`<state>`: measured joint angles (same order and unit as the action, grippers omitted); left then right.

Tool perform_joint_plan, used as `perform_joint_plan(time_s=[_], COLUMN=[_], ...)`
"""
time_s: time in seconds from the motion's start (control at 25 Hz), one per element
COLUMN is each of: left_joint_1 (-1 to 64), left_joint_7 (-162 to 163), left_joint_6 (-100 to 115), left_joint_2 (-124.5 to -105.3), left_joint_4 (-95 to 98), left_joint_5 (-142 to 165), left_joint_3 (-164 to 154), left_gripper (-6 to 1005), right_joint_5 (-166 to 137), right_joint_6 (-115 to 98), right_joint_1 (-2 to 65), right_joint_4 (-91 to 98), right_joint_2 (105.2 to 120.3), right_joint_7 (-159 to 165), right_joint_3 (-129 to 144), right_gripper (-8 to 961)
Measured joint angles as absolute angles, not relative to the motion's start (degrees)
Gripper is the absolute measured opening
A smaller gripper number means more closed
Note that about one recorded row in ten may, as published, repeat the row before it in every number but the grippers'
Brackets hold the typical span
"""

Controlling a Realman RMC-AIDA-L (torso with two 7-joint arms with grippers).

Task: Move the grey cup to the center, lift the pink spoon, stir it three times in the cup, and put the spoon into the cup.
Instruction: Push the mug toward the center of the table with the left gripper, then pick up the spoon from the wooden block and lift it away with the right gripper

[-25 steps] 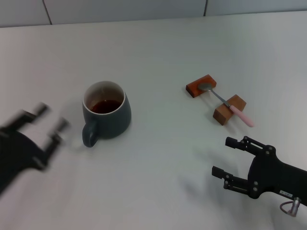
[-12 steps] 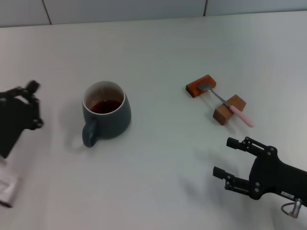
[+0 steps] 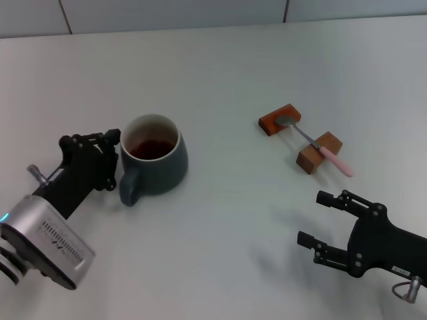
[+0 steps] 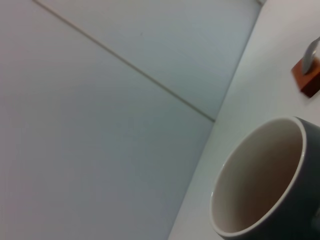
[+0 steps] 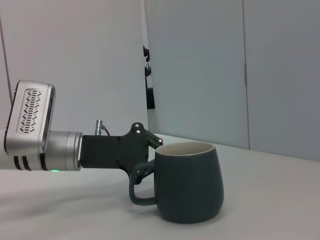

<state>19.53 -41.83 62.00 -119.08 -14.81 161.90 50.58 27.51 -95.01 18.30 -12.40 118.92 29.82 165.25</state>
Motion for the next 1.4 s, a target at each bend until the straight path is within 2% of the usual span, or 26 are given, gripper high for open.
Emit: perform_joint_plan(time_s=[1.0, 1.16, 1.32, 1.4], left_joint_1=[17.95, 15.76, 16.31, 18.22], left_joint_7=[-38.46, -21.81, 5.57, 18.53], left_joint_6=[56.72, 69.29, 80.01, 85.24], left_joint_2=[-119.19, -118.47, -116.77, -115.33], left_joint_4=[-28.34, -26.62, -18.9, -12.4], left_joint_5=[161.27, 157.7, 159.26, 161.69], left_joint_3=[40.65, 46.48, 52.57, 53.01], left_gripper=[75, 84, 94, 99], right_joint_5=[28.15, 28.22, 28.25, 28.28], right_joint_6=[-97.97, -101.56, -103.02, -102.43], right_joint_1=[17.23, 15.91, 15.41, 15.37], right_joint_4=[-12.29, -12.76, -14.48, -15.26], right_joint_2=[118.8, 117.54, 116.65, 116.33], right_joint_7=[31.71, 42.27, 55.16, 61.9], right_joint_3=[160.59, 151.03, 144.76, 142.65], right_gripper=[787, 787, 787, 787])
